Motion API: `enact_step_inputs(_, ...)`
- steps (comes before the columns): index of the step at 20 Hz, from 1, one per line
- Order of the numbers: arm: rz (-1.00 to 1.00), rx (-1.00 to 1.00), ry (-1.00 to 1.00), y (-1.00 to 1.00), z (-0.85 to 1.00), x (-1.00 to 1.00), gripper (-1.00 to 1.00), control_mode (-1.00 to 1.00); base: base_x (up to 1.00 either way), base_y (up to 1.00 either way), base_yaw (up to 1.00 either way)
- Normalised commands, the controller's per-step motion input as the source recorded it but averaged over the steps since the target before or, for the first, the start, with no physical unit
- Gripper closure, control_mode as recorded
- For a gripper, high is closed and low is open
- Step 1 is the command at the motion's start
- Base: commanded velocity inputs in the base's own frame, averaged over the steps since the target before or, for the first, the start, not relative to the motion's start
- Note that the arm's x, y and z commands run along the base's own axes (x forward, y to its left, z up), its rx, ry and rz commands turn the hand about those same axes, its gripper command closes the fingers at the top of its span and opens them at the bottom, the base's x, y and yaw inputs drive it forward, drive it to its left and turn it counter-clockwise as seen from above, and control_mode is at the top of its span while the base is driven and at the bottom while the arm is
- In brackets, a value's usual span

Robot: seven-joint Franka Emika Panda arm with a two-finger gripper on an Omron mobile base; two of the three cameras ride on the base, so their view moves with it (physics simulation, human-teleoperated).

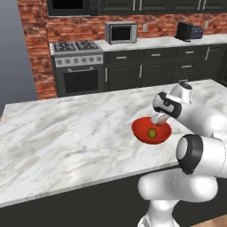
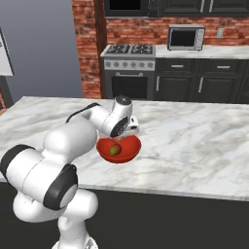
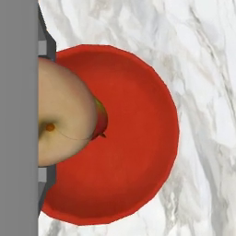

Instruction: Retrieve the mango and peach from the fridge and place them into the bowl on the dining table.

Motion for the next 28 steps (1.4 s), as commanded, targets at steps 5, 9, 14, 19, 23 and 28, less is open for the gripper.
enact_step_inputs(5,-0.06,-0.02,0.00,0.03,-0.27,0.13,1.00,-1.00,0.00,0.00,0.00)
enact_step_inputs(9,-0.06,-0.01,0.00,0.00,-0.25,0.08,1.00,-1.00,0.00,0.00,0.00)
enact_step_inputs(14,-0.05,0.00,0.00,0.00,-0.17,0.01,1.00,-1.00,0.00,0.00,0.00)
enact_step_inputs(19,-0.05,0.00,0.00,0.00,-0.16,0.00,1.00,-1.00,0.00,0.00,0.00)
enact_step_inputs(23,-0.05,0.00,0.00,0.01,-0.17,0.00,1.00,-1.00,0.00,0.00,0.00)
enact_step_inputs(28,-0.05,0.00,0.00,0.00,-0.19,0.00,1.00,-1.00,0.00,0.00,0.00)
